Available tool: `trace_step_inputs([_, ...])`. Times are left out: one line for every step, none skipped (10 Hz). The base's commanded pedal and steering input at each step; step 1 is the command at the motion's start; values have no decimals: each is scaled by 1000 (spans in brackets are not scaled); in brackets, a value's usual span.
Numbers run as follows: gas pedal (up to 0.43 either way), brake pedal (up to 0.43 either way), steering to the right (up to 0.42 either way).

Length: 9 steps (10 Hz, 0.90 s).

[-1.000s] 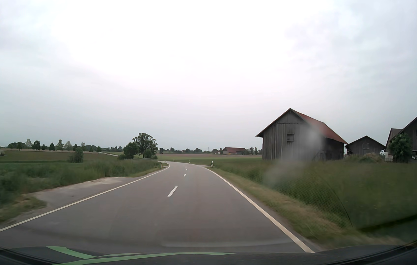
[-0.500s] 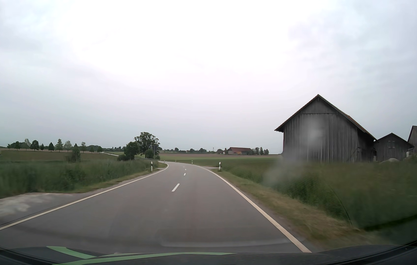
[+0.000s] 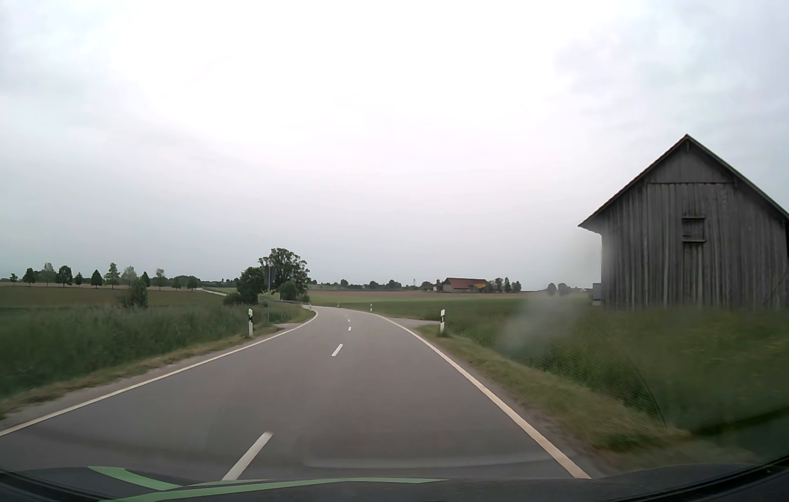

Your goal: Follow the waypoints while adhering to traffic rules and regulations

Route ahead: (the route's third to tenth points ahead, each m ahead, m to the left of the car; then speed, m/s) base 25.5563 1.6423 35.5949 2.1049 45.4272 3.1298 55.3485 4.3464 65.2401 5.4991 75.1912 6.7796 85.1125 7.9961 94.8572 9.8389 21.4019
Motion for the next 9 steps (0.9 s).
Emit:
trace_step_inputs([110, 0, -12])
trace_step_inputs([110, 0, -12])
trace_step_inputs([110, 0, -12])
trace_step_inputs([110, 0, -12])
trace_step_inputs([110, 0, -11])
trace_step_inputs([110, 0, -11])
trace_step_inputs([110, 0, -11])
trace_step_inputs([98, 0, -11])
trace_step_inputs([98, 0, -11])
